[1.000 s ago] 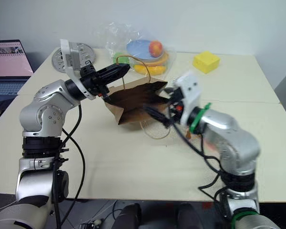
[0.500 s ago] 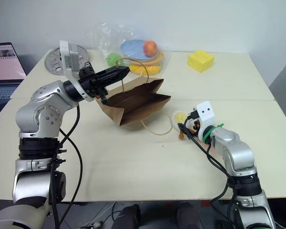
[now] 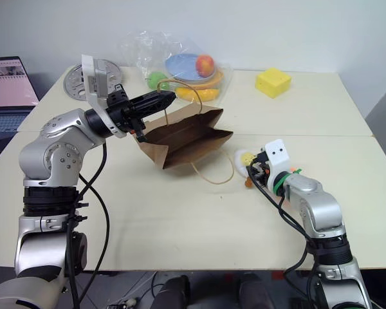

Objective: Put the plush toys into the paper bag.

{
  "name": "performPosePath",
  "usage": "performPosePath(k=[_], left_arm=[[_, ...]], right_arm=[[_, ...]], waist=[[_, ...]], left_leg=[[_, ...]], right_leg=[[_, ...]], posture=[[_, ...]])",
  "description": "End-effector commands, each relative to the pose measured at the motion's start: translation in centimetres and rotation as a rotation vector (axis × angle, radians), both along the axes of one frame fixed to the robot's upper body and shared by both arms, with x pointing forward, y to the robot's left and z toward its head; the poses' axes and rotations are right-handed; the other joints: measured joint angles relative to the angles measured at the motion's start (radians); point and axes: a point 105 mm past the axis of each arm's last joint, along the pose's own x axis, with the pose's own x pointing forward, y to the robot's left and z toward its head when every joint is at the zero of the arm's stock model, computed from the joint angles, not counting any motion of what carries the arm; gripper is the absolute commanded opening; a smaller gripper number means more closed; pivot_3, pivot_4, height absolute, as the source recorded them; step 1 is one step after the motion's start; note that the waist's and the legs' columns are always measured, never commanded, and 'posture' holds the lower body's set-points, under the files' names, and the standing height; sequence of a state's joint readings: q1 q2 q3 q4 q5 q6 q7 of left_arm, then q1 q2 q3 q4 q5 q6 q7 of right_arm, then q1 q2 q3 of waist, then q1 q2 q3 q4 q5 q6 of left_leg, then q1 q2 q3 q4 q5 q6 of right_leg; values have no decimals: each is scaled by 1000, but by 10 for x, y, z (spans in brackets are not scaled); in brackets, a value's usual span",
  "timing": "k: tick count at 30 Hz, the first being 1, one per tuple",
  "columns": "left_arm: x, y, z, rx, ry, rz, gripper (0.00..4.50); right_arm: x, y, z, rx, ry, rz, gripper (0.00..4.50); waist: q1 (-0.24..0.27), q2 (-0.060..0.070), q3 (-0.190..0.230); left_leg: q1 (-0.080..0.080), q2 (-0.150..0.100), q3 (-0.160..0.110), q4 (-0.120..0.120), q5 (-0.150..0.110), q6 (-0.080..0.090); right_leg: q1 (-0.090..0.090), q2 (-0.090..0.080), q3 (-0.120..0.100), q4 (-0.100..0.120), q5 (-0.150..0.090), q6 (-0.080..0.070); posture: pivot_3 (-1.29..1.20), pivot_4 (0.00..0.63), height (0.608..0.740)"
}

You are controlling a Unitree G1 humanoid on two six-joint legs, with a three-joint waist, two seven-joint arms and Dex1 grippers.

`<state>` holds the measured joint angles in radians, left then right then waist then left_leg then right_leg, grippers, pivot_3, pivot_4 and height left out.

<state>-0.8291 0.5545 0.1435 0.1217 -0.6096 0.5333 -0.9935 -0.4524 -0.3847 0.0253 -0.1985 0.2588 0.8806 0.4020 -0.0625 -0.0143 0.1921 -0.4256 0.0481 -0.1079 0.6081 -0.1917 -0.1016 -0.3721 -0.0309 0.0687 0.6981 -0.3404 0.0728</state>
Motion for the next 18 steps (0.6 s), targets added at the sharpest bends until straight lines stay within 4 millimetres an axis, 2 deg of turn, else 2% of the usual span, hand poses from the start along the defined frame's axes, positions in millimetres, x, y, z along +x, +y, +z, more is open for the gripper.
performPosePath(k=[1, 2, 6, 8, 9, 12, 15, 18], left_arm=[[-6, 2, 13, 9, -60, 0, 0], [-5, 2, 13, 9, -60, 0, 0], [-5, 1, 14, 11, -63, -1, 0], [-5, 1, 15, 9, -63, -3, 0], [-4, 2, 14, 9, -61, 0, 0], [-3, 3, 13, 11, -58, 5, 0], [-3, 4, 13, 12, -60, 2, 0], [-3, 3, 13, 12, -62, -5, 0]], right_arm=[[-2, 0, 17, 9, -61, 17, 425], [-2, 0, 19, 13, -65, 17, 57], [-4, 0, 28, 24, -86, 38, 22], [-12, 8, 55, 129, -157, 104, 22], [-18, 5, 67, 129, -196, 130, 22], [-32, 2, 88, 158, -227, 187, 22], [-46, 15, 99, 191, -200, 311, 22], [-48, 28, 104, 173, -192, 357, 22]], waist=[[2, 0, 0], [2, 0, 0], [4, 0, 0], [4, 0, 0], [4, 0, 0], [6, 0, 0], [5, 0, 0], [5, 0, 0]], left_leg=[[0, 0, 0, 0, 0, 0], [0, 0, 0, 0, 0, 0], [0, 0, 0, 0, 0, 0], [0, 0, 0, 0, 0, 0], [0, 0, 0, 0, 0, 0], [0, 0, 0, 0, 0, 0], [0, 0, 0, 0, 0, 0], [0, 0, 0, 0, 0, 0]], right_leg=[[0, 0, 0, 0, 0, 0], [0, 0, 0, 0, 0, 0], [0, 0, 0, 0, 0, 0], [0, 0, 0, 0, 0, 0], [0, 0, 0, 0, 0, 0], [0, 0, 0, 0, 0, 0], [0, 0, 0, 0, 0, 0], [0, 0, 0, 0, 0, 0]], posture=[[0, 150, 740], [0, 150, 740], [0, 150, 740], [0, 150, 740], [0, 150, 740], [0, 150, 740], [0, 150, 740], [0, 150, 740]])
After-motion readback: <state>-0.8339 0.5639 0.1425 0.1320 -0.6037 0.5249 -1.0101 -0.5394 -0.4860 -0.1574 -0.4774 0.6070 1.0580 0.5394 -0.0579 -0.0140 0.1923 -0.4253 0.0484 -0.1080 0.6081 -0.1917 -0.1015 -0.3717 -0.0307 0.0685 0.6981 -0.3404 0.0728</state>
